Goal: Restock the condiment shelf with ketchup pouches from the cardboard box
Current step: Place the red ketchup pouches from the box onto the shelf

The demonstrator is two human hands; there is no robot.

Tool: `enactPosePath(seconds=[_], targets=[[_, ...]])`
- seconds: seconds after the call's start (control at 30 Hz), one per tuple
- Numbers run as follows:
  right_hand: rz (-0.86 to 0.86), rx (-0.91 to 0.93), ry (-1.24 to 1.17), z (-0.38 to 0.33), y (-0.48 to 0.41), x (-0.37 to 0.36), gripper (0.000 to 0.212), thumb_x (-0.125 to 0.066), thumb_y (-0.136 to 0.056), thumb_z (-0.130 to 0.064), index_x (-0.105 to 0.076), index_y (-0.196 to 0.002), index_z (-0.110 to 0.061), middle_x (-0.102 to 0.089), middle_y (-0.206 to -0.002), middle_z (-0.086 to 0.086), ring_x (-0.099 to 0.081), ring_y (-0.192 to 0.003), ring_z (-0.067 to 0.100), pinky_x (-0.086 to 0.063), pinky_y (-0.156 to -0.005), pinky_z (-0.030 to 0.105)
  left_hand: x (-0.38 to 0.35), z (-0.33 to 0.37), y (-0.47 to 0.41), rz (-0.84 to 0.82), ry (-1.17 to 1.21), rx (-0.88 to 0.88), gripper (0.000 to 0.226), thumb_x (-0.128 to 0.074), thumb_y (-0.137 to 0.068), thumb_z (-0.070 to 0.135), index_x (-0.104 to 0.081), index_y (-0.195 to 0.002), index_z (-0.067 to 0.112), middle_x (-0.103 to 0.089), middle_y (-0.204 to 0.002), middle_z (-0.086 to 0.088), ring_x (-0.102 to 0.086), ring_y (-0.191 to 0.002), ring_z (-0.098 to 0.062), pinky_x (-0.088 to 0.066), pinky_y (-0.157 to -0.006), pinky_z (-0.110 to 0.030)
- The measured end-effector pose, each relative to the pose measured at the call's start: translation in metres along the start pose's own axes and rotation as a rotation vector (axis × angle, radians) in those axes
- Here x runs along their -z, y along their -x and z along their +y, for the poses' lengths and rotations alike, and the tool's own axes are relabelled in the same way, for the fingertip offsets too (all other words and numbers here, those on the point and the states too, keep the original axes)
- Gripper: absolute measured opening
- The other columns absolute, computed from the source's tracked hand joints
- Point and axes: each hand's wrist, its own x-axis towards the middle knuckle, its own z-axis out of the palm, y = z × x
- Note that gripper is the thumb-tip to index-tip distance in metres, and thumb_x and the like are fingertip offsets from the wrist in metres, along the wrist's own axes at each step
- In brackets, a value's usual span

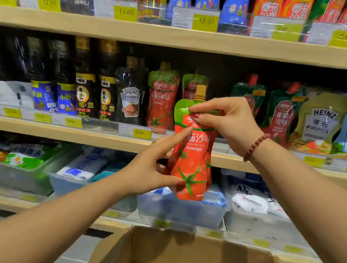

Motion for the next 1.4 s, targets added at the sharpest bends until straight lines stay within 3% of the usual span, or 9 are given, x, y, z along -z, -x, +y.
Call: enactPosePath(seconds=[0.23,0.47,0.73,0.83,0.97,1.07,1.2,1.3,1.4], targets=[[0.079,-0.035,-0.003,0.006,-0.011,0.003,0.015,-0.068,-0.078,0.0,-0.074,-0.086,-0.012,-0.072,-0.09,0.004,-0.069,-0.084,0.011,-0.055,-0.065,0.02,-0.003,0.001,-0.022,0.08,0.009,-0.029,0.095,-0.084,-0.065,0.012,-0.035,-0.134,0.057,-0.041,-0.135,0.035,-0.05,-0.12,0.002,-0.056,-0.086,-0.038],[0.079,0.077,0.023,0.009,-0.026,0.011,0.028,-0.065,-0.081,0.001,-0.068,-0.103,-0.015,-0.067,-0.108,0.004,-0.064,-0.1,0.01,-0.056,-0.078,0.026,0.005,-0.001,-0.055,0.193,-0.044,-0.108,0.095,-0.088,-0.058,0.011,-0.043,-0.135,0.045,-0.047,-0.134,0.029,-0.048,-0.123,0.003,-0.046,-0.092,-0.016],[0.294,-0.035,0.144,0.079,-0.003,0.038,0.049,-0.057,-0.09,-0.015,-0.042,-0.133,-0.03,-0.058,-0.11,-0.006,-0.059,-0.096,0.008,-0.049,-0.082,0.014,0.03,-0.005,-0.093,0.214,-0.168,-0.033,0.097,-0.089,-0.054,0.008,-0.042,-0.128,0.05,-0.067,-0.104,0.0,-0.062,-0.087,-0.009,-0.054,-0.082,-0.03],[0.243,-0.094,0.007,0.098,-0.003,0.027,0.058,-0.055,-0.089,-0.003,-0.036,-0.139,-0.027,-0.055,-0.122,-0.01,-0.061,-0.091,0.023,-0.054,-0.084,0.032,0.024,-0.014,-0.101,0.218,-0.207,-0.006,0.094,-0.089,-0.056,0.011,-0.041,-0.122,0.058,-0.066,-0.101,0.009,-0.062,-0.088,-0.005,-0.054,-0.083,-0.029],[0.273,-0.045,-0.094,0.103,-0.022,0.019,0.065,-0.056,-0.091,-0.012,-0.025,-0.142,-0.039,-0.052,-0.125,-0.014,-0.059,-0.096,0.026,-0.055,-0.076,0.025,0.026,-0.023,-0.11,0.29,-0.08,-0.004,0.086,-0.086,-0.06,0.005,-0.049,-0.119,0.055,-0.066,-0.106,0.005,-0.066,-0.094,-0.011,-0.057,-0.08,-0.031],[0.349,-0.094,-0.007,0.109,-0.031,0.029,0.056,-0.051,-0.093,-0.027,-0.022,-0.138,-0.043,-0.056,-0.11,-0.008,-0.066,-0.08,0.002,-0.052,-0.067,0.015,0.033,-0.025,-0.119,0.366,0.045,-0.005,0.08,-0.083,-0.062,-0.002,-0.054,-0.113,0.053,-0.067,-0.104,-0.002,-0.067,-0.087,-0.013,-0.057,-0.078,-0.03],[0.267,-0.181,0.446,0.123,-0.025,0.031,0.011,-0.05,-0.091,-0.035,-0.059,-0.098,-0.035,-0.064,-0.08,-0.01,-0.063,-0.074,0.009,-0.052,-0.07,0.035,0.032,-0.028,-0.131,0.44,0.13,-0.01,0.077,-0.079,-0.065,-0.007,-0.056,-0.114,0.048,-0.064,-0.099,0.001,-0.066,-0.075,-0.005,-0.055,-0.07,-0.023],[0.059,-0.18,0.869,0.126,-0.019,0.027,0.038,-0.044,-0.088,-0.052,-0.054,-0.057,-0.033,-0.055,-0.054,-0.014,-0.053,-0.059,0.003,-0.035,-0.051,0.025,0.026,-0.031,-0.14,0.481,0.177,-0.017,0.071,-0.078,-0.068,-0.004,-0.06,-0.105,0.054,-0.063,-0.103,0.005,-0.067,-0.078,-0.003,-0.056,-0.068,-0.022],[0.018,-0.104,1.054,0.13,-0.015,0.025,0.04,-0.037,-0.087,-0.059,-0.059,-0.064,-0.034,-0.055,-0.054,-0.016,-0.05,-0.06,0.001,-0.033,-0.051,0.024,0.021,-0.034,-0.151,0.485,0.153,-0.016,0.064,-0.078,-0.071,0.003,-0.061,-0.109,0.052,-0.063,-0.114,0.003,-0.065,-0.098,-0.013,-0.057,-0.079,-0.034]])
